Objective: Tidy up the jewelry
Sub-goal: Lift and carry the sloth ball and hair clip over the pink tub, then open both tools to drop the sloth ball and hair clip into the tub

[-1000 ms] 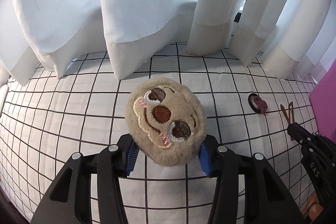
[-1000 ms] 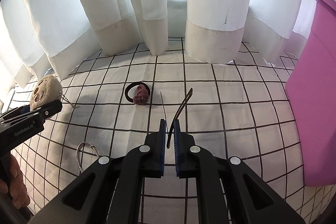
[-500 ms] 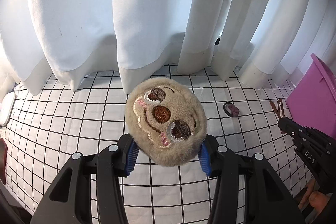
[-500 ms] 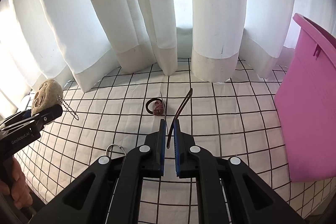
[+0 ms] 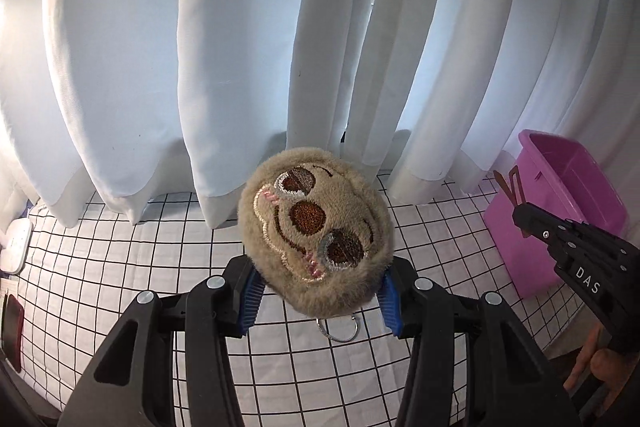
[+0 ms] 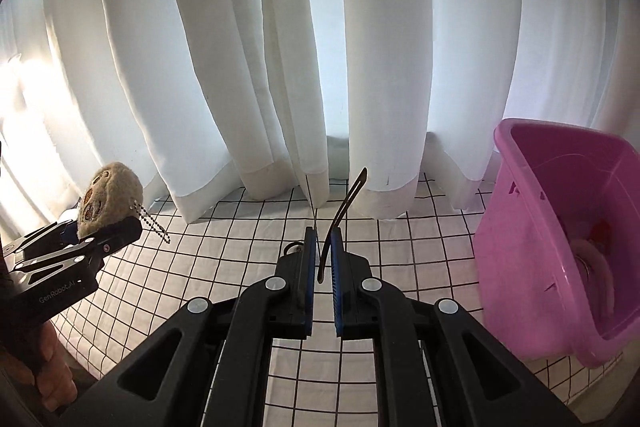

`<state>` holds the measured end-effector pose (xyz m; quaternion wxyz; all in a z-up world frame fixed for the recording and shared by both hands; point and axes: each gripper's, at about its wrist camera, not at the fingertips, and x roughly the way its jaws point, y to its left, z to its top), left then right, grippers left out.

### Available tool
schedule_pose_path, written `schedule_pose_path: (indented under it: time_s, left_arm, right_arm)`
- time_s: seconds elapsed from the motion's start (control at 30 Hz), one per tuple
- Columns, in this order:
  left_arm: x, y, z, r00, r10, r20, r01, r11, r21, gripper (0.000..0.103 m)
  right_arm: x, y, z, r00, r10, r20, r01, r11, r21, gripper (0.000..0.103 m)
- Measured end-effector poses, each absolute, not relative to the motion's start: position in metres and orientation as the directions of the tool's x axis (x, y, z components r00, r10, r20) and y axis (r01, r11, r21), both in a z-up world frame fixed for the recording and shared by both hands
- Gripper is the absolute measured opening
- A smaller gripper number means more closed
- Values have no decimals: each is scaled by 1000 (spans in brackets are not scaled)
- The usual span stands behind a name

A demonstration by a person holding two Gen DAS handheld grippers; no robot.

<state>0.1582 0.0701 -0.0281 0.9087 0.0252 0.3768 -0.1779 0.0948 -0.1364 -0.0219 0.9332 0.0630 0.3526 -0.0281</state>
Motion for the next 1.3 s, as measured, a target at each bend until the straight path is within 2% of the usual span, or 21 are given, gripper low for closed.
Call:
schedule_pose_path:
  time_s: [0.33,0.73,1.07,1.3]
  left_arm:
    - [133,-22,13,663,-403,-631,448,889,-97,47]
    - [101,-190,27,636,-451,-626,493,862,-119,47]
    - [93,-298,0,574,-424,-700,482,866,-130,47]
    - [104,-330,-34,503,-358,-787,429,894,-132,47]
  right_arm:
    - [59,-227,34,817,-53,-574,145,983,115,7]
    - [19,-404,47,804,-129,-581,230,968,104,7]
    - [17,-499,25,746,-93,-659,237,962,133,7]
    - [30,-522,-2,673,-30,-739,220,962,162,7]
